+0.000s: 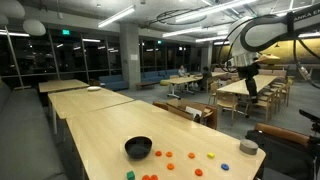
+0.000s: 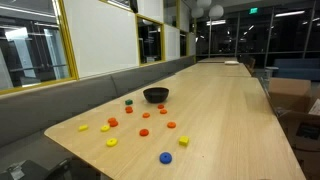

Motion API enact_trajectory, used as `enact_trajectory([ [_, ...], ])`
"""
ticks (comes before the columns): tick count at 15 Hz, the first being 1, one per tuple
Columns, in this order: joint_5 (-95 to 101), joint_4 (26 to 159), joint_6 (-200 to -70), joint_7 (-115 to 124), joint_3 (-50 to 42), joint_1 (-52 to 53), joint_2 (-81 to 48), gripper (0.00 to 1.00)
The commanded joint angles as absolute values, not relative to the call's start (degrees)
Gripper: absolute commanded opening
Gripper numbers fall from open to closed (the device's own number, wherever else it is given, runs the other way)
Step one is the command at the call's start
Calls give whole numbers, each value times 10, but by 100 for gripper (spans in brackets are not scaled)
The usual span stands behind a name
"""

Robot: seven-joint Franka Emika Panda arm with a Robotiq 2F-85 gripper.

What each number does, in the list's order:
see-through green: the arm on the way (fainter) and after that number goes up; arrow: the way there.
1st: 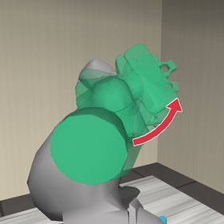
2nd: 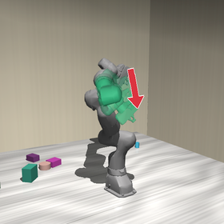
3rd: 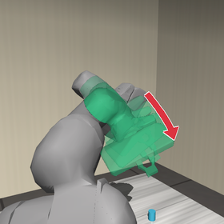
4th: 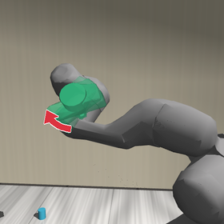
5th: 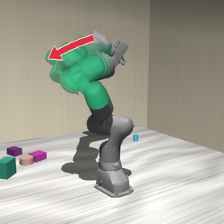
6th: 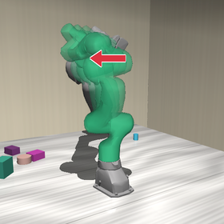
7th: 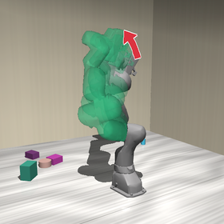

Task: Pick up some of the orange objects from the table and put them in the bowl

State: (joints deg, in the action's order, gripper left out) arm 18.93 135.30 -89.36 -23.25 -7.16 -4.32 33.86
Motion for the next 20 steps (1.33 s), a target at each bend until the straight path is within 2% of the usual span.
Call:
enact_trajectory([
  [1, 193, 1350, -891, -228, -80, -32, 339, 100],
  [6, 193, 1346, -891, -228, -80, -32, 341, 100],
  [9, 187, 1366, -935, -208, -81, -28, 336, 100],
  [17, 95, 1488, -1192, -126, -93, -31, 302, 100],
  [20, 39, 1514, -1316, -75, -88, -29, 246, 100],
])
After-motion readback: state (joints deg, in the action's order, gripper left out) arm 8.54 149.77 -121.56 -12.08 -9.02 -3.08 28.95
